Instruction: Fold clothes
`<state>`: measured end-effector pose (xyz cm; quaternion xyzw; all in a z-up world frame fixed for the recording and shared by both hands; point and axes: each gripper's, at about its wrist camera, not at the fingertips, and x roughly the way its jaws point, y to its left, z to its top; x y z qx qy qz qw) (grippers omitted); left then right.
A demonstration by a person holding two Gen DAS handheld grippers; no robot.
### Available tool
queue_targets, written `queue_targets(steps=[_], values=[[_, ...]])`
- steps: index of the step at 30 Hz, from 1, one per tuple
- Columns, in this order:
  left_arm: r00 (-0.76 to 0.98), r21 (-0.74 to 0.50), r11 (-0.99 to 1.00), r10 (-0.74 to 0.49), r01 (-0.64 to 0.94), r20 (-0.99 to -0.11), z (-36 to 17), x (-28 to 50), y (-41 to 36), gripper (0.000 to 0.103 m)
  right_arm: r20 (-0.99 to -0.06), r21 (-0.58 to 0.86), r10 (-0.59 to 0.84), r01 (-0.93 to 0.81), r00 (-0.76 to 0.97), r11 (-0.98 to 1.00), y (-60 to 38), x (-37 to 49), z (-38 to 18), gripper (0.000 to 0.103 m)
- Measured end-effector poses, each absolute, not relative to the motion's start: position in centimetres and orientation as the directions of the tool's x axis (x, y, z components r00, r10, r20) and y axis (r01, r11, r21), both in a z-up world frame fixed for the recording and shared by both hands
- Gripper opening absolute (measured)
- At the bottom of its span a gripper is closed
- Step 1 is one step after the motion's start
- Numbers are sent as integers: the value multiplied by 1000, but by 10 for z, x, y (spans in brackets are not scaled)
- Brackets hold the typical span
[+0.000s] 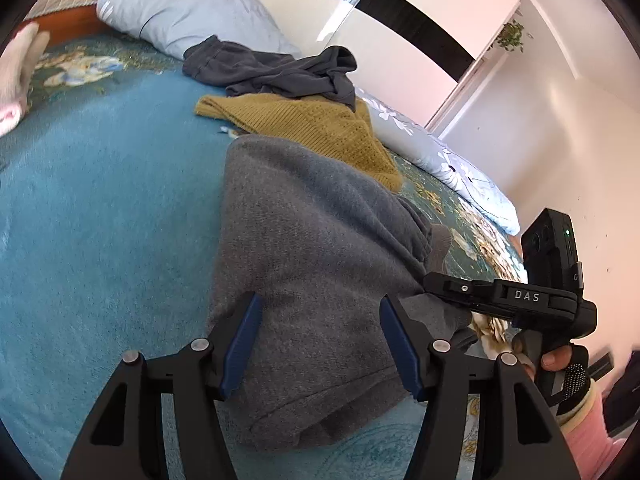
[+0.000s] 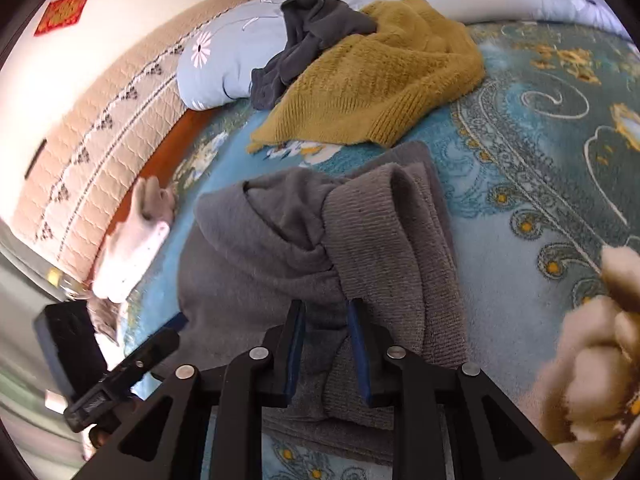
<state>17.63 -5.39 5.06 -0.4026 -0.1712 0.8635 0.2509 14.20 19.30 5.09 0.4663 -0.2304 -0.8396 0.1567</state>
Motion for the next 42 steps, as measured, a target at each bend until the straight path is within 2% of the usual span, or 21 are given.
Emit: queue_targets(steps=[3, 8, 10, 15, 17, 20, 26, 28, 30, 31, 32, 34, 38, 42], values=[[-550, -505, -813, 573, -289, -608, 49, 175, -56, 62, -716, 517, -468, 58, -518, -854, 191, 146, 51, 25], [-555, -518, -805, 582, -289, -595, 48, 178, -59, 62, -639, 503, -449, 101, -624, -858, 192, 146, 89, 28], [-555, -521, -804, 583, -288, -593, 48, 178, -59, 62, -638, 492, -432, 94, -638, -866, 192, 139, 96, 28], [-557, -518, -803, 585, -295, -590, 48, 179, -59, 62, -729, 487, -399, -11, -556, -873, 197, 101, 63, 29], [-558, -521, -801, 587, -295, -586, 47, 179, -60, 62, -701, 563, -455, -34, -549, -826, 207, 94, 50, 29], [-562, -526, -797, 591, -297, -578, 47, 179, -61, 62, -682, 593, -484, -28, -548, -805, 214, 93, 47, 27], [-573, -536, -783, 607, -314, -551, 45, 181, -65, 62, -682, 535, -461, 41, -568, -844, 206, 100, 53, 29], [-574, -559, -769, 621, -310, -534, 44, 182, -68, 62, -655, 564, -490, 58, -575, -823, 210, 102, 54, 34], [-574, -584, -752, 635, -305, -517, 43, 182, -72, 62, -588, 649, -553, 64, -590, -758, 221, 109, 57, 46], [-574, -596, -744, 641, -303, -509, 43, 182, -74, 62, -554, 680, -572, 68, -605, -730, 224, 113, 60, 57], [-574, -608, -735, 648, -300, -500, 42, 182, -75, 62, -524, 697, -574, 71, -630, -714, 229, 118, 64, 61], [-575, -621, -725, 656, -298, -489, 42, 182, -77, 62, -468, 731, -579, 75, -668, -678, 237, 127, 71, 61], [-582, -609, -733, 648, -303, -491, 43, 184, -75, 62, -343, 834, -632, 84, -695, -546, 251, 138, 65, 69], [-582, -625, -721, 656, -298, -480, 43, 185, -80, 63, -376, 751, -521, 78, -767, -656, 252, 147, 75, 71]])
